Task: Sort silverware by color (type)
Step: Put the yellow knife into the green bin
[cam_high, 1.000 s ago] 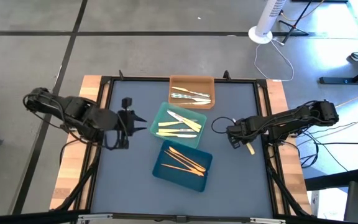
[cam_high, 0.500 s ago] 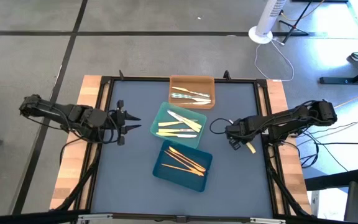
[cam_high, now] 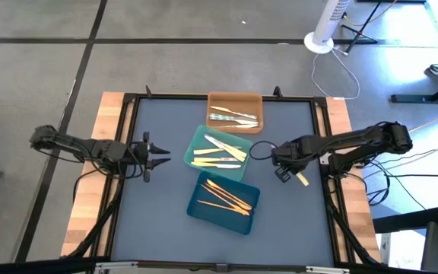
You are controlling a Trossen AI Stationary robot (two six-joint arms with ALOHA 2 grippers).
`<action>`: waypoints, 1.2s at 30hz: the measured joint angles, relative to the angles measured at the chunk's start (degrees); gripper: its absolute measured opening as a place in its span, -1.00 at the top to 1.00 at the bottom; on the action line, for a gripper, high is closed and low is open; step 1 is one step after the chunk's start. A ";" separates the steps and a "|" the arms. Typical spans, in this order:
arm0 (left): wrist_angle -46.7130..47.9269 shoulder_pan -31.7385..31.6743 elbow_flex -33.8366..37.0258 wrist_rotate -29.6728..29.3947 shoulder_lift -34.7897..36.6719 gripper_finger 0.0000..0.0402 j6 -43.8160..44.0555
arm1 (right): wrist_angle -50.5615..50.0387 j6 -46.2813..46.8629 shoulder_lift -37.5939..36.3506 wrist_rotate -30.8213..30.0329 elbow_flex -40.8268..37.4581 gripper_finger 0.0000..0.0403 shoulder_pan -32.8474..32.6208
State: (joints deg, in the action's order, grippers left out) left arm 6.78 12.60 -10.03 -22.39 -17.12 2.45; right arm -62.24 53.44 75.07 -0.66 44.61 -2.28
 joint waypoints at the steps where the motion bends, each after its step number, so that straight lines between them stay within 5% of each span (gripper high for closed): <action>1: -0.81 0.00 1.10 0.00 0.80 0.47 -0.03 | -1.70 -0.14 0.00 0.27 1.15 0.93 0.00; 21: -10.28 0.00 9.45 -2.19 5.20 0.48 -4.66 | -5.26 -8.37 -0.09 -1.31 28.27 0.97 0.04; 36: -10.28 0.00 9.45 -2.06 13.96 0.48 -10.33 | 13.52 -16.89 -0.09 0.26 30.64 0.99 0.04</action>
State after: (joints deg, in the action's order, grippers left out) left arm -3.51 12.60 -0.58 -24.45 -3.16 -7.88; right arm -48.72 36.56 74.98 -0.40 75.24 -2.24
